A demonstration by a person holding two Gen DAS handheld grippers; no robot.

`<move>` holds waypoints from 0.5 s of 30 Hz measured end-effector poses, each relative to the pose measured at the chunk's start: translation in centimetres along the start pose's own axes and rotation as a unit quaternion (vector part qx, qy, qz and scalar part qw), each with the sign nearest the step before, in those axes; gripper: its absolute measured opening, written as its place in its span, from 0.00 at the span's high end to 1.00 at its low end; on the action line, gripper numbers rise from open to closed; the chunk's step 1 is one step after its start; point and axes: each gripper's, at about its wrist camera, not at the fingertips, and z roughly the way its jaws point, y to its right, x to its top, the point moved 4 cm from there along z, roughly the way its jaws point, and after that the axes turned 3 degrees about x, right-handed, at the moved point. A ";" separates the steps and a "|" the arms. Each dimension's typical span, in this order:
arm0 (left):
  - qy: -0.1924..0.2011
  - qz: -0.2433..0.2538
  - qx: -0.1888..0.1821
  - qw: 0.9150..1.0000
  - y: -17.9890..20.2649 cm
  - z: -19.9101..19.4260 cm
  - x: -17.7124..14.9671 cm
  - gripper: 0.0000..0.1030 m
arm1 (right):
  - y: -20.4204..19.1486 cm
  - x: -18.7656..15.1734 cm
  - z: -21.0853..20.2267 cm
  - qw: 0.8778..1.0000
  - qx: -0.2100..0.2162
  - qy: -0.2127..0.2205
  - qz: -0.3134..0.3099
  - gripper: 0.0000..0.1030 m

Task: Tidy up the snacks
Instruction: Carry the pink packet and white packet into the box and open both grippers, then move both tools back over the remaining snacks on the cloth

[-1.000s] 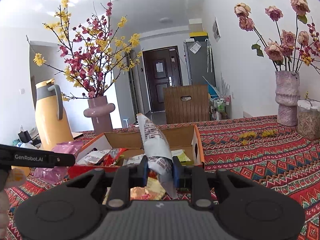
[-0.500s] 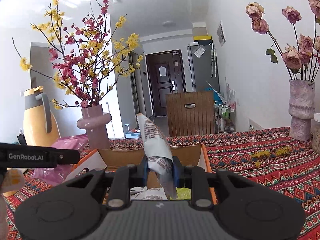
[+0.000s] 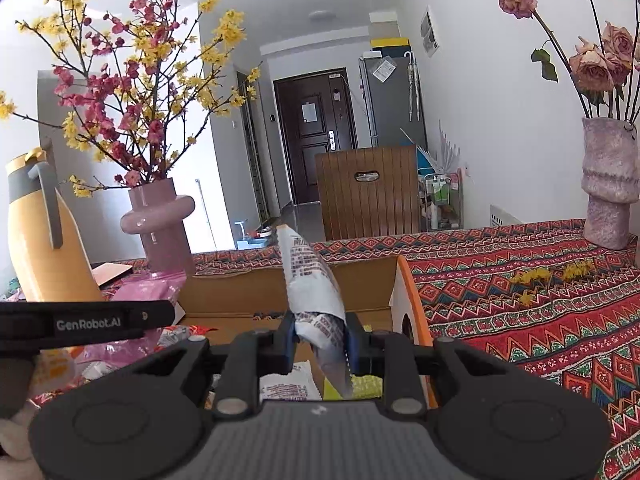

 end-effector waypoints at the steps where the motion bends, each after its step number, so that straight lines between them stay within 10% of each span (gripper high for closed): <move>1: -0.001 -0.004 -0.004 1.000 -0.2 0.1 -0.1 0.40 | -0.1 -0.2 0.3 1.000 -0.003 -0.006 -0.004 0.71; 5: 0.009 -0.021 -0.005 1.000 -1.1 -0.5 0.1 0.25 | 0.1 -0.6 0.3 1.000 -0.008 -0.010 -0.004 0.54; 8: 0.029 -0.034 0.010 0.999 -1.6 -1.4 0.3 0.00 | 0.3 -0.5 -0.1 1.000 -0.010 -0.005 0.003 0.26; 10: 0.034 -0.040 0.012 0.999 -1.8 -1.7 0.5 0.00 | 0.6 -0.5 -0.4 1.000 -0.012 0.004 0.009 0.00; 15: 0.026 -0.045 0.018 0.998 -2.0 -1.4 0.4 0.00 | 1.2 -0.3 -0.9 1.000 -0.010 0.015 0.025 0.00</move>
